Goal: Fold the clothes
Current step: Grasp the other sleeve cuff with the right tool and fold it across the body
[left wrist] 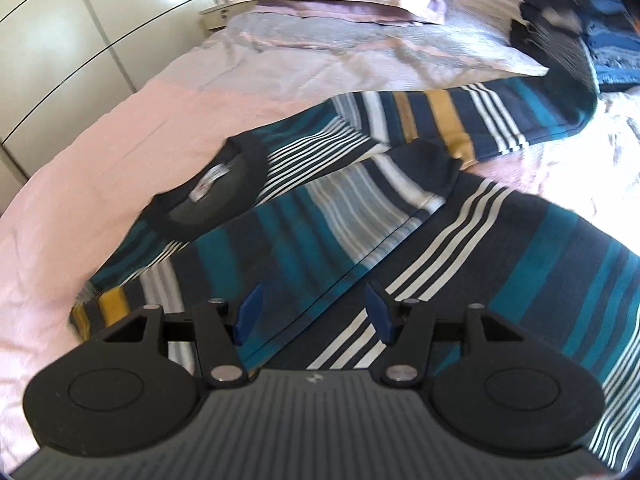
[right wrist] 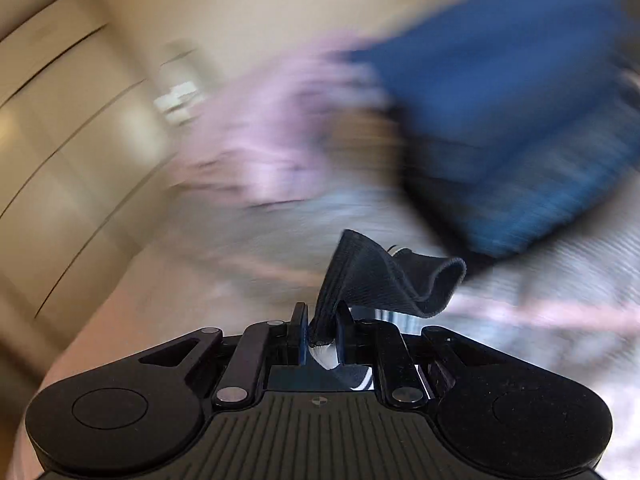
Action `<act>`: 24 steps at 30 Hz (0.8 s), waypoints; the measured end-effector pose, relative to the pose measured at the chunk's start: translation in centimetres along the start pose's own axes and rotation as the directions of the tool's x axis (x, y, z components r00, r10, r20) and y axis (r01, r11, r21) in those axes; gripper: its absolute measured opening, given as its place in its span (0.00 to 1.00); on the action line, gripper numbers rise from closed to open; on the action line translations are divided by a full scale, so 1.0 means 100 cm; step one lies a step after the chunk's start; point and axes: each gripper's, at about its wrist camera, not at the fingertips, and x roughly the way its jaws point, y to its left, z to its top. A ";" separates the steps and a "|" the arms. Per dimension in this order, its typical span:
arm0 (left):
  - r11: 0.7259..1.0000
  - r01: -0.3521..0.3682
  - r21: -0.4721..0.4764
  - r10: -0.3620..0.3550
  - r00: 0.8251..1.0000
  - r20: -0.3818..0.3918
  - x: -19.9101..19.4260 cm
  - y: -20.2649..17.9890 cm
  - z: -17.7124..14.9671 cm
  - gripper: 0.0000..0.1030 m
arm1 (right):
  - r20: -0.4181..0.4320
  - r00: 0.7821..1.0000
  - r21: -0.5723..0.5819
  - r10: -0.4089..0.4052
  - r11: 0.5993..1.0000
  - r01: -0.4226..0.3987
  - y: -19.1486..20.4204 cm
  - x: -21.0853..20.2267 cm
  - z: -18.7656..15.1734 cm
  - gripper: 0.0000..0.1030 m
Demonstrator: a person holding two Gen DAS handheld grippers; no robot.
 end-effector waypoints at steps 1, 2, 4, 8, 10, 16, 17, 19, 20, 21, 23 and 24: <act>1.000 -0.008 -0.013 0.008 1.000 0.003 -0.006 0.007 -0.006 0.51 | -0.008 0.998 -0.059 0.064 0.996 -0.064 0.029 0.003 0.002 0.13; 0.999 -0.022 -0.030 0.022 1.000 0.003 -0.014 0.015 -0.013 0.51 | 0.004 0.993 -0.112 0.122 0.986 -0.121 0.060 0.004 0.002 0.13; 0.995 -0.053 -0.080 0.053 0.999 -0.006 -0.031 0.036 -0.031 0.51 | -0.003 0.968 -0.228 0.250 0.943 -0.244 0.127 0.000 -0.010 0.13; 0.980 -0.126 -0.155 0.120 0.992 -0.050 -0.058 0.076 -0.072 0.51 | -0.134 0.859 -0.417 0.494 0.758 -0.501 0.249 -0.027 -0.078 0.13; 0.969 -0.160 -0.188 0.148 0.986 -0.079 -0.066 0.094 -0.091 0.52 | -0.278 0.792 -0.454 0.544 0.652 -0.607 0.288 -0.030 -0.139 0.14; 0.937 -0.194 -0.289 0.162 0.978 -0.131 -0.076 0.137 -0.134 0.52 | -0.620 0.676 -0.444 0.397 0.533 -0.720 0.324 -0.020 -0.272 0.29; 0.937 -0.186 -0.295 0.153 0.979 -0.131 -0.073 0.140 -0.135 0.52 | -0.629 0.681 -0.440 0.375 0.551 -0.709 0.319 -0.019 -0.275 0.36; 0.940 -0.155 -0.305 0.123 0.985 -0.120 -0.063 0.143 -0.132 0.51 | -0.633 0.702 -0.444 0.326 0.590 -0.674 0.307 -0.021 -0.275 0.51; 0.941 -0.139 -0.309 0.108 0.988 -0.114 -0.058 0.145 -0.130 0.51 | -0.628 0.718 -0.448 0.299 0.615 -0.649 0.296 -0.016 -0.268 0.54; 0.940 -0.112 -0.321 0.083 0.991 -0.103 -0.051 0.147 -0.126 0.51 | -0.623 0.734 -0.454 0.271 0.639 -0.621 0.285 -0.014 -0.263 0.54; 0.935 -0.056 -0.349 0.028 0.996 -0.085 -0.035 0.150 -0.120 0.51 | -0.609 0.766 -0.474 0.206 0.680 -0.560 0.263 -0.019 -0.254 0.54; 0.928 -0.032 -0.371 0.002 0.997 -0.079 -0.026 0.152 -0.116 0.51 | -0.601 0.780 -0.482 0.174 0.700 -0.527 0.252 -0.019 -0.248 0.54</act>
